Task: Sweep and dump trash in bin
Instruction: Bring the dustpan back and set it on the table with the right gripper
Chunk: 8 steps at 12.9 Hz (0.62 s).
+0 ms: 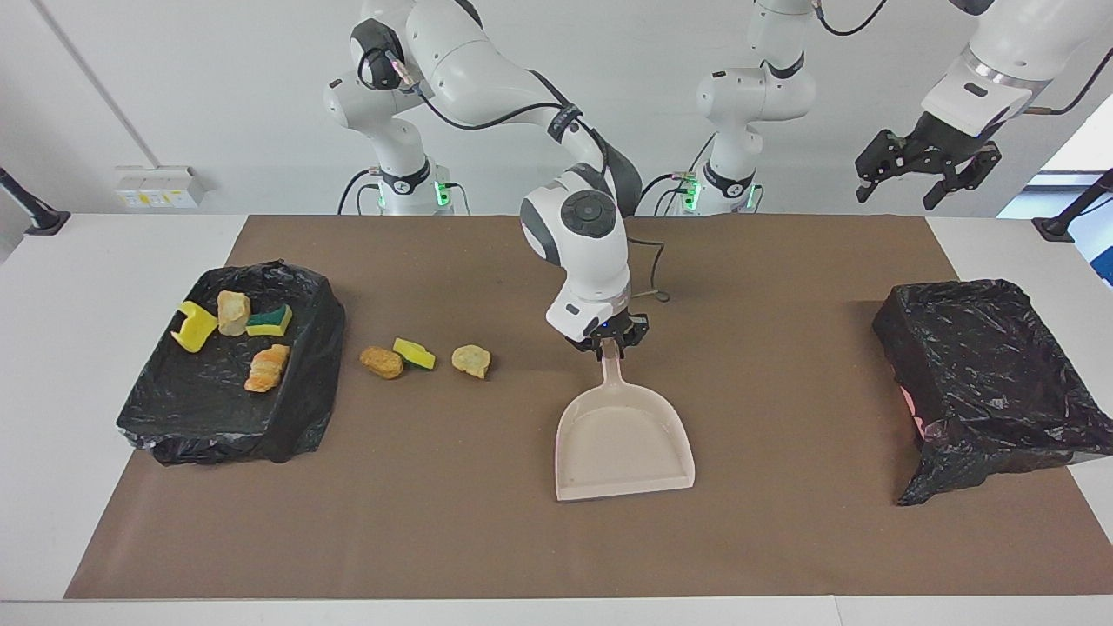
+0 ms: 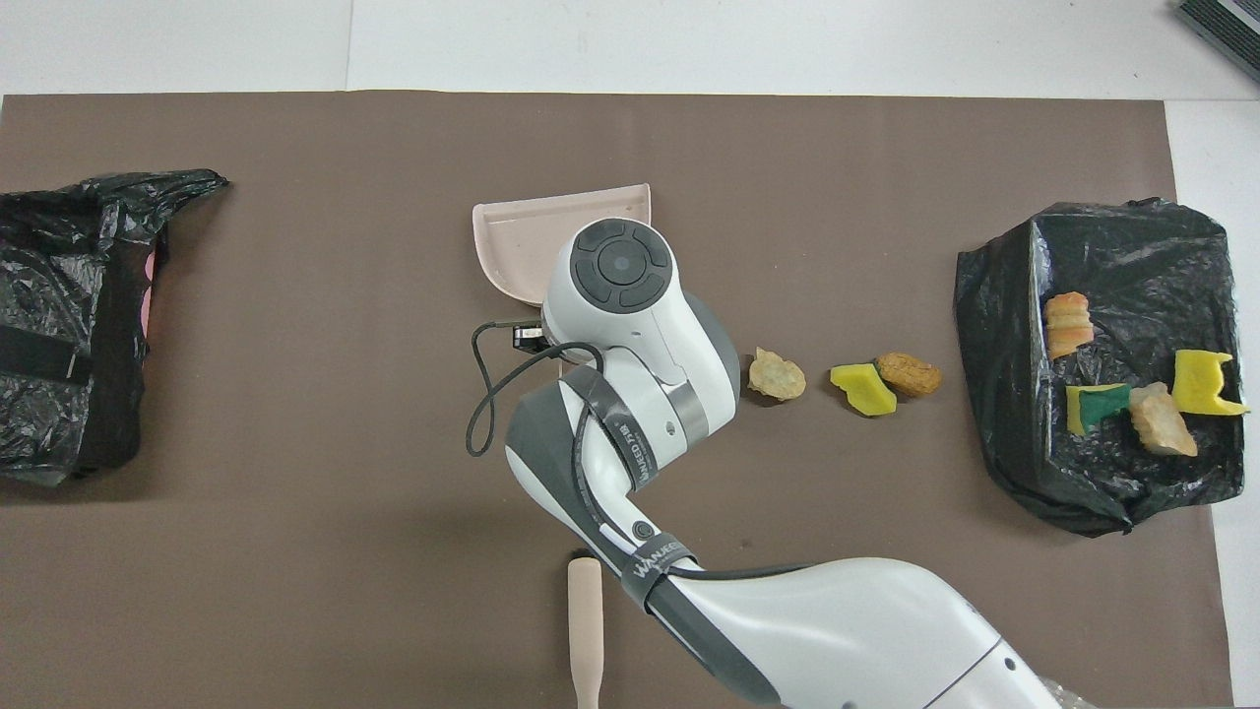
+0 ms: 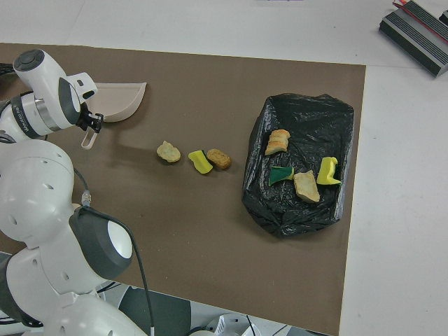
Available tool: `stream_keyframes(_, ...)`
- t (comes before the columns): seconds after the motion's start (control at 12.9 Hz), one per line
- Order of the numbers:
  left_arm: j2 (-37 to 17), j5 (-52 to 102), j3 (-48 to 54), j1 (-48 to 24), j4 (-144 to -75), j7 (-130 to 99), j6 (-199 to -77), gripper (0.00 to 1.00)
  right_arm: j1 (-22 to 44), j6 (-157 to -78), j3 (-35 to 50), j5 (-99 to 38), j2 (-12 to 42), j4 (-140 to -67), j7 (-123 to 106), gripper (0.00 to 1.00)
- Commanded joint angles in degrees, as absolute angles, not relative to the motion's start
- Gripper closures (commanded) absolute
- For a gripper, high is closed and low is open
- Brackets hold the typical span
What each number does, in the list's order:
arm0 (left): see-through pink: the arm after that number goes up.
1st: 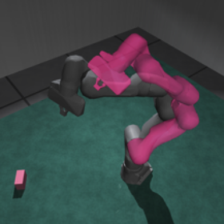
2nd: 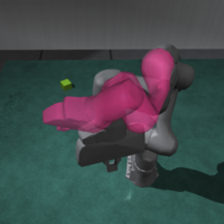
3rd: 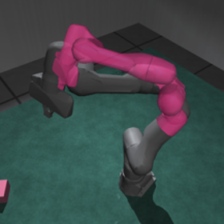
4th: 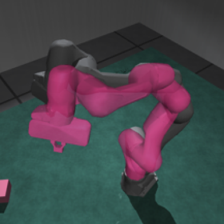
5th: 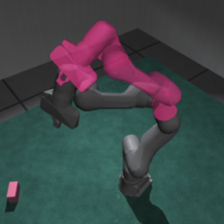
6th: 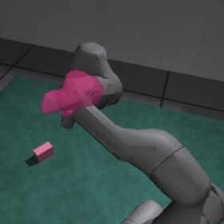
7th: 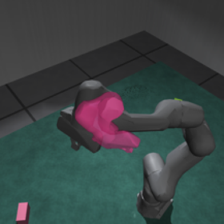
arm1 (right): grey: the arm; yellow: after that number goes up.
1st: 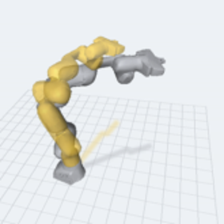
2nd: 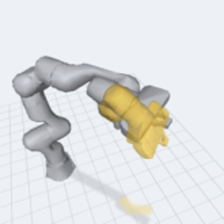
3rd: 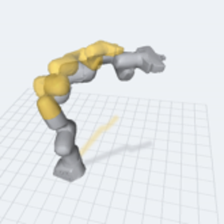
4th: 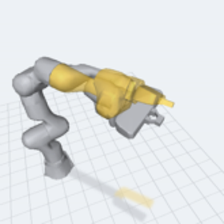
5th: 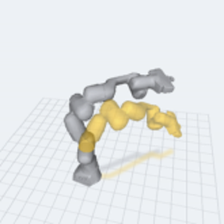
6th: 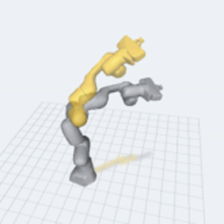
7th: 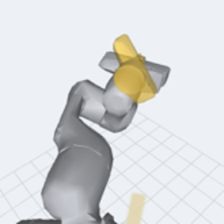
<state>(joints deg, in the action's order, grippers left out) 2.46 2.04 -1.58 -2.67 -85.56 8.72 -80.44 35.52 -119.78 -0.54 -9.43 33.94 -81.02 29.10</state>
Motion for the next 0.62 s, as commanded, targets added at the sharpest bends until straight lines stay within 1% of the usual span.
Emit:
stream_keyframes(0.0, 3.7, 2.2, -1.3, -2.3, -86.8, 9.0, -80.2, 0.0, 34.5, -121.3, -0.2, -11.3, 31.8, -83.8, 26.6, 0.0)
stream_keyframes(0.15, 3.7, 2.1, -1.3, -2.7, -86.9, 9.1, -80.8, 0.0, 33.3, -120.3, -0.4, -10.7, 31.6, -83.4, 26.5, 0.0)
stream_keyframes(0.31, 3.1, 2.1, -1.3, -2.8, -86.7, 9.1, -82.5, 0.0, 32.9, -118.1, -0.5, -10.3, 28.6, -84.0, 26.5, 0.0)
stream_keyframes(0.46, 2.2, 1.9, -0.8, -3.0, -86.5, 8.9, -84.5, 0.0, 32.0, -112.4, -0.4, -10.4, 24.7, -84.5, 23.8, 0.0)
stream_keyframes(0.54, 0.8, 1.9, -0.5, -3.2, -86.4, 8.8, -85.3, 0.0, 31.4, -108.2, -0.4, -10.5, 22.6, -85.0, 22.8, 0.0)
